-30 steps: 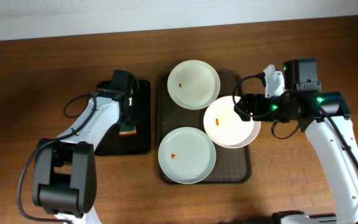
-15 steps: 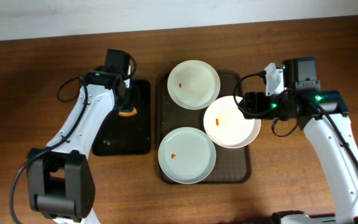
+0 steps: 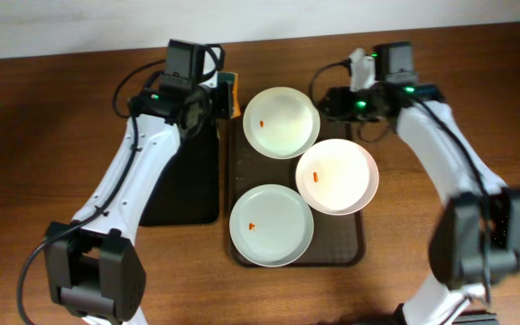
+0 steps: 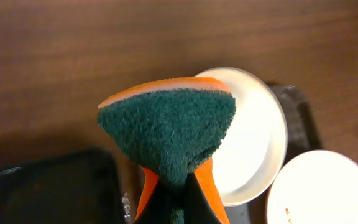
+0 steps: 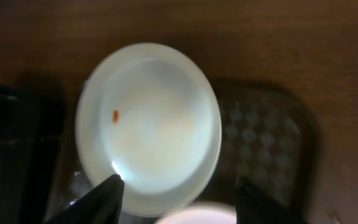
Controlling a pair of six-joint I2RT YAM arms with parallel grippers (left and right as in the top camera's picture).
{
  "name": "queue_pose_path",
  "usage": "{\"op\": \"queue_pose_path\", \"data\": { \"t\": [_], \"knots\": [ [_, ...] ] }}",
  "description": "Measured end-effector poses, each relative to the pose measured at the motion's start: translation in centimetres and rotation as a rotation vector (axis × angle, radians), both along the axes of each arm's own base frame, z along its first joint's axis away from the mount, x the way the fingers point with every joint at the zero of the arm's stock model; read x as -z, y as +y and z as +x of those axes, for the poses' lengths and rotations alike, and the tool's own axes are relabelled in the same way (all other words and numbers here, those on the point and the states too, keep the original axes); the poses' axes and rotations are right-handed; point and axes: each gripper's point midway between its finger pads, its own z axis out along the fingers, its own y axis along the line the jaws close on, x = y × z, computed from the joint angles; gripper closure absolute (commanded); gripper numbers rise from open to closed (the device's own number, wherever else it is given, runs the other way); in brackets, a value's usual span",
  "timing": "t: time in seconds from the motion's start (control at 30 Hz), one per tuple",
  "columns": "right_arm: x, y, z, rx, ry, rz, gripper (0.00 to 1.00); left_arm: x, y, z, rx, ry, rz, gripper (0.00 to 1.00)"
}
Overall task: Clean dirty plates on tray and stack at the side
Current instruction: 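Grip the top plate rim with right gripper, scrub it with sponge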
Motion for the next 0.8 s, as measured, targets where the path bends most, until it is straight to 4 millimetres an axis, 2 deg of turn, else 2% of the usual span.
{"op": "queue_pose_path", "data": {
  "t": [0.07, 0.1, 0.17, 0.2, 0.23, 0.3, 0.37, 0.4, 0.5, 0.6, 0.67, 0.7, 0.8],
  "knots": [
    [4.8, 1.1, 2.4, -0.024, 0.003, -0.007, 0.50, -0.8, -1.9, 0.3, 0.035, -0.046, -0.021, 1.00],
    [6.6, 1.3, 3.1, -0.027, 0.005, -0.008, 0.53, -1.0, -2.8, 0.4, 0.050, -0.066, -0.030, 1.00],
    [10.6, 1.3, 3.3, -0.026, 0.053, -0.014, 0.61, -0.7, -4.2, 0.7, 0.073, -0.081, -0.039, 1.00],
    [11.8, 1.4, 3.3, -0.033, 0.067, -0.010, 0.69, -0.3, -4.7, 0.8, 0.078, -0.079, -0.042, 1.00],
    [11.7, 1.3, 3.7, -0.030, 0.056, -0.018, 0.71, 0.7, -5.4, 0.9, 0.084, -0.066, -0.042, 1.00],
    [12.1, 1.2, 3.1, -0.031, 0.084, -0.023, 0.80, 3.0, -6.3, 0.9, 0.086, -0.025, -0.040, 1.00],
    [12.3, 1.1, 2.4, -0.033, 0.123, -0.027, 0.89, 4.3, -6.8, 0.9, 0.095, -0.006, -0.036, 1.00],
    [12.4, 1.1, 2.1, -0.033, 0.143, -0.028, 0.91, 5.5, -7.4, 0.7, 0.104, 0.015, -0.030, 1.00],
    [12.4, 0.6, 0.4, 0.009, 0.231, -0.039, 0.91, 5.8, -8.5, 0.3, 0.125, 0.015, -0.031, 1.00],
    [12.5, 0.2, -0.4, 0.031, 0.271, -0.054, 0.91, 6.1, -9.2, 0.3, 0.117, 0.022, -0.050, 1.00],
    [12.6, 0.1, -0.5, 0.034, 0.276, -0.058, 0.91, 7.6, -9.6, 0.4, 0.111, 0.047, -0.058, 1.00],
    [12.6, 0.1, -0.5, 0.034, 0.277, -0.059, 0.91, 9.3, -10.2, 0.3, 0.114, 0.080, -0.067, 1.00],
    [12.5, 0.0, -0.5, 0.036, 0.279, -0.063, 0.91, 12.8, -11.5, -1.0, 0.118, 0.176, -0.082, 1.00]
  ]
}}
